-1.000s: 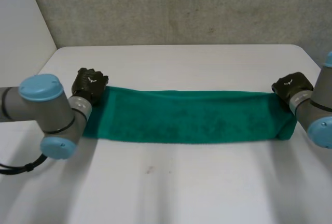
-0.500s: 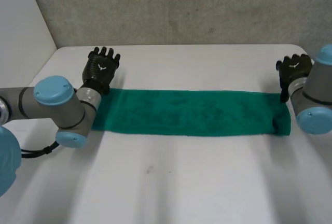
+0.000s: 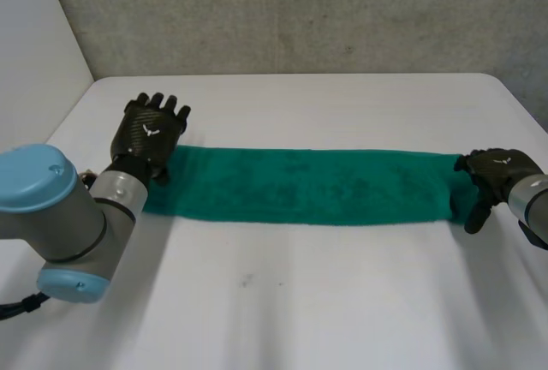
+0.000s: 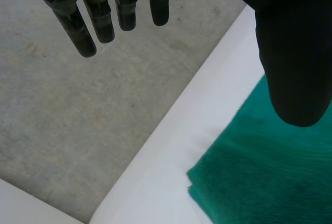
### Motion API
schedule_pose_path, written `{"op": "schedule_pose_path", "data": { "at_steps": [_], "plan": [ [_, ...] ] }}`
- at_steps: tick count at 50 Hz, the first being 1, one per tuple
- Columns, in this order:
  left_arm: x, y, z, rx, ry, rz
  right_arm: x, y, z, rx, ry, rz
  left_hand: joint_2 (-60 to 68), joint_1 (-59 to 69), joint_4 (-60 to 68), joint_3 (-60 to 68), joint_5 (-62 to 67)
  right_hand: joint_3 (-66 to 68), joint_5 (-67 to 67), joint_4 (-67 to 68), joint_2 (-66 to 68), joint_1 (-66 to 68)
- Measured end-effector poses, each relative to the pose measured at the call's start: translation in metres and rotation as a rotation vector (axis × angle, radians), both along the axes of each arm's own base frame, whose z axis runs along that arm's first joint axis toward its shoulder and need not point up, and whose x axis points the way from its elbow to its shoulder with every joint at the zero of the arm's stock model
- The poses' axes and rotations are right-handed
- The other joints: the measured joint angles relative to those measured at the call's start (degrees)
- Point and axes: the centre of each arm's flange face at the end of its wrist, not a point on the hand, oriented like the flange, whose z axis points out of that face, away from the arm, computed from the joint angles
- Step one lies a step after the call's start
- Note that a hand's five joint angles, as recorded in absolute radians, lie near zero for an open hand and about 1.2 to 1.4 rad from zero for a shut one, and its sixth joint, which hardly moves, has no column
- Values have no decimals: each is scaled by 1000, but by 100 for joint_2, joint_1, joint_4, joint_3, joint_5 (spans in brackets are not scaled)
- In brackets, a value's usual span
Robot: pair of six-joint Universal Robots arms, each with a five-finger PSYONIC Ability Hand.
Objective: Fold the towel.
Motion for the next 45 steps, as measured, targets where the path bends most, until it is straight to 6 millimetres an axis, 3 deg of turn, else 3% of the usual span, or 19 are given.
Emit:
{"op": "schedule_pose_path", "data": {
  "at_steps": [3, 9, 10, 12, 25, 26, 27, 38, 39, 45],
  "plan": [
    [-1, 4, -3, 11, 0, -6, -6, -4, -7, -4, -3, -22, 0, 0, 0, 0, 0, 428, 335, 323, 429, 293],
    [-2, 7, -8, 25, -3, -13, -18, -17, -19, -38, -1, -56, 0, 0, 0, 0, 0, 3508, 3151, 3386, 3600, 3129],
    [-2, 7, -9, 27, -4, -13, -22, -21, -20, -48, 2, -64, 0, 0, 0, 0, 0, 4753, 4408, 4643, 4759, 4113],
    [-2, 7, -9, 28, -5, -12, -28, -27, -21, -65, 5, -79, 0, 0, 0, 0, 0, 5420, 5166, 5339, 5405, 4488],
    [-1, 7, -10, 30, -6, -9, -65, -44, -20, -88, 5, -152, 0, 0, 0, 0, 0, 5509, 5278, 5459, 5444, 4489],
    [-1, 7, -10, 30, -6, -9, -65, -44, -20, -87, 0, -147, 0, 0, 0, 0, 0, 5084, 4884, 5019, 5025, 4084],
    [-1, 8, -10, 31, -6, -9, -65, -43, -20, -84, -10, -137, 0, 0, 0, 0, 0, 4012, 3930, 3930, 3936, 3244],
    [0, 13, -15, 50, -13, -10, -50, -27, -14, -70, -105, 3, 0, 0, 0, 0, 0, 3721, 3666, 3635, 3599, 3029],
    [0, 14, -16, 55, -14, -10, -47, -23, -14, -62, -134, 16, 0, 0, 0, 0, 0, 2406, 2315, 2281, 2474, 2036],
    [1, 16, -19, 66, -15, -11, -42, -16, -15, -26, -241, -4, 0, 0, 0, 0, 0, 2406, 2315, 2282, 2474, 2036]
  ]
}}
